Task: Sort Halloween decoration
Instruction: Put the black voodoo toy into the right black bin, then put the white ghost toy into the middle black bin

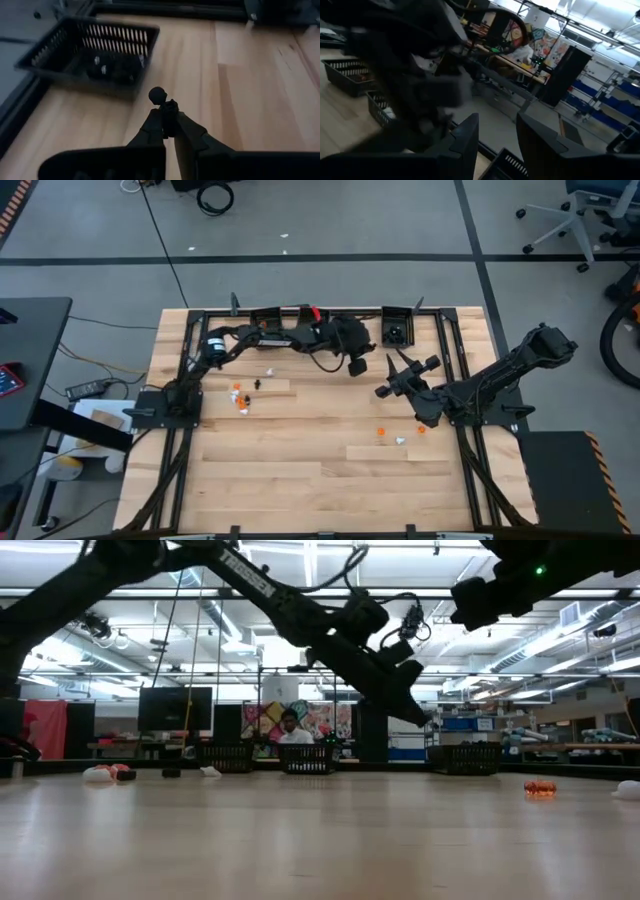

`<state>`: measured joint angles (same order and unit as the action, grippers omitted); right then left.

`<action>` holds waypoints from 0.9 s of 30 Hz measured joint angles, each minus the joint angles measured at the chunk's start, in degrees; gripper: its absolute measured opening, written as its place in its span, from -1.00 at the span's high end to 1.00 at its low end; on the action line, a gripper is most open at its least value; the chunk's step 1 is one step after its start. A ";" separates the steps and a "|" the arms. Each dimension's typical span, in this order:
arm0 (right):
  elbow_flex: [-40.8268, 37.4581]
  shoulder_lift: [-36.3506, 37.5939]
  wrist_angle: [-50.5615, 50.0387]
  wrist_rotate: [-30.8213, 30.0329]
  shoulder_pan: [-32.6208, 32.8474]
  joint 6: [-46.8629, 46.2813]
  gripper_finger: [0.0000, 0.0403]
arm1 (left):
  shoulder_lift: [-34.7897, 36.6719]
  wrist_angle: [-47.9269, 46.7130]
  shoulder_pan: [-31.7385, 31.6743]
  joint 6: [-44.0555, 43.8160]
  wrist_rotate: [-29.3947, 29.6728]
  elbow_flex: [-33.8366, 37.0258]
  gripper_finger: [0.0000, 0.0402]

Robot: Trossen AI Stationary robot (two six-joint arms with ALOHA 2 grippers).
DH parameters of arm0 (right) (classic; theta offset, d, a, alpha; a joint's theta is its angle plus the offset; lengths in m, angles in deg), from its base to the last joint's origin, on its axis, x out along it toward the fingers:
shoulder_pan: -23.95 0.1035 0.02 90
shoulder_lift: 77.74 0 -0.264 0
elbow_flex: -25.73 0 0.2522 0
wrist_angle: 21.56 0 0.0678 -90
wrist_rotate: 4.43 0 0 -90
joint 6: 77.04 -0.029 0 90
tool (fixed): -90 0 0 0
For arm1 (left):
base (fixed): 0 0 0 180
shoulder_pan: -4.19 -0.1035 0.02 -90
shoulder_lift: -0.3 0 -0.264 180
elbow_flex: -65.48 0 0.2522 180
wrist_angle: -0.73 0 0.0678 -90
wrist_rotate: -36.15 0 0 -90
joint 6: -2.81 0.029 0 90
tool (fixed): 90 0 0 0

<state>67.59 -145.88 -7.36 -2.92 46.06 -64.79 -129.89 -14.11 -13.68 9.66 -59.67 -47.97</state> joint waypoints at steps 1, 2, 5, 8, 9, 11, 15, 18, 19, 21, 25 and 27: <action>0.00 0.00 0.69 0.16 0.16 0.84 0.32 | -1.53 0.85 0.00 -0.04 0.02 -1.97 0.94; 0.00 0.00 1.15 0.28 0.34 1.44 0.32 | -2.78 0.63 -0.08 -0.35 0.05 -3.62 0.94; 0.00 0.00 1.86 0.12 0.83 1.95 0.32 | -6.66 0.57 -0.55 -1.04 0.06 -8.98 0.94; 0.00 0.00 2.01 0.00 1.09 2.49 0.32 | -10.17 0.75 -1.17 -1.33 0.10 -14.24 0.94; 0.00 0.00 2.01 0.01 1.07 2.50 0.32 | -11.21 0.91 -1.40 -1.57 0.11 -15.77 0.94; 0.00 0.00 2.01 0.04 1.07 2.51 0.32 | -13.38 0.78 -1.95 -2.35 0.10 -18.59 0.94; 0.00 0.00 1.99 0.02 1.07 2.49 0.32 | -16.66 0.84 -3.01 -3.28 0.10 -22.97 0.94; 0.00 0.00 1.80 -0.24 1.07 2.43 0.32 | -17.85 0.86 -3.37 -3.30 0.12 -24.10 0.93; 0.00 0.00 1.71 -0.24 1.07 2.43 0.32 | -17.97 0.86 -3.35 -3.25 0.12 -24.10 0.90; 0.00 0.00 1.72 -0.26 1.07 2.37 0.32 | -18.03 1.06 -3.10 -2.82 0.05 -24.09 0.80; 0.00 0.00 1.71 -0.32 1.05 2.34 0.32 | -18.03 2.99 -2.71 -2.35 -0.87 -24.12 0.47; 0.00 0.00 1.62 -0.34 1.05 2.32 0.32 | -18.03 3.84 -2.47 -1.88 -1.54 -24.12 0.31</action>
<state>67.59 -145.88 -5.74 -3.26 47.11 -62.47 -147.92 -10.26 -16.15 7.79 -61.20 -72.09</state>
